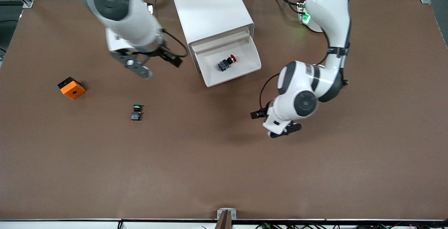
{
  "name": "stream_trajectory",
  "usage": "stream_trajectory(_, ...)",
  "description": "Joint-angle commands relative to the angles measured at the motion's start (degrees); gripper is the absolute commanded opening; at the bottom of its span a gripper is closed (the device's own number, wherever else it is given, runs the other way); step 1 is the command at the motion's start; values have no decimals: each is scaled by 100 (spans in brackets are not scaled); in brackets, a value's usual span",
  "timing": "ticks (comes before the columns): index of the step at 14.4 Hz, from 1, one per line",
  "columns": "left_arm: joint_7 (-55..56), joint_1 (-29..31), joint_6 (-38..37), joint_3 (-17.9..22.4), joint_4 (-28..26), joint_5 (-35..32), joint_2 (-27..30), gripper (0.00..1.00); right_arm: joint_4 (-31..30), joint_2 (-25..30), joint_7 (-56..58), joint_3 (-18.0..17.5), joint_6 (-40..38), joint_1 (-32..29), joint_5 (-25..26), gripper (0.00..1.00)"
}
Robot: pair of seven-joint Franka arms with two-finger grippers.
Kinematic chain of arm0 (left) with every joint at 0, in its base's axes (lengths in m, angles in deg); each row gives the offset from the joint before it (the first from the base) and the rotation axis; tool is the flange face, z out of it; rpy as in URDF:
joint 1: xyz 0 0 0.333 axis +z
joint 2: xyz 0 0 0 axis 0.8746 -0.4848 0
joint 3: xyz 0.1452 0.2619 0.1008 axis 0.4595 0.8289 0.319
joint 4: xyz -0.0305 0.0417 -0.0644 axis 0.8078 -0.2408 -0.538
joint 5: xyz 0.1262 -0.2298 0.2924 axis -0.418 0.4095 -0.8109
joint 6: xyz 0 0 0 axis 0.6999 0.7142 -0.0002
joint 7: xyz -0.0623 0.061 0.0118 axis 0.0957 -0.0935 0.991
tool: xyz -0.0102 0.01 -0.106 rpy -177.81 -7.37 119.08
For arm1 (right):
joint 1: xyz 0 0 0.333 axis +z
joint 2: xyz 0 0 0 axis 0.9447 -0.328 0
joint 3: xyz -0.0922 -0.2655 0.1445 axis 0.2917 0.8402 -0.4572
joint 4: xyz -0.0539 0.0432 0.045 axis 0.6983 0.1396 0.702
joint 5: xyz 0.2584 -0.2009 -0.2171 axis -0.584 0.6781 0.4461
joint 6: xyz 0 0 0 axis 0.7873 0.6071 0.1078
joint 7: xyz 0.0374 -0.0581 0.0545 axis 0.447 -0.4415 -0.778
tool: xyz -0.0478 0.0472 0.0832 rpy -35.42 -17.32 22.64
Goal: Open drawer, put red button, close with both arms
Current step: 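Open the right gripper to drop the button into the drawer, then raise it, then push the drawer shut with the left gripper while the right gripper withdraws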
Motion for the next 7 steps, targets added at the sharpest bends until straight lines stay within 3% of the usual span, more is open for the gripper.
stream_trajectory(1,260,-434,156,-2,-363,-47,92,100,-827,839,1409,-85,43,-671,-88,100)
stream_trajectory(7,1323,-663,86,-934,-460,-12,101,100,-2042,1843,4443,-76,658,-2078,289,100)
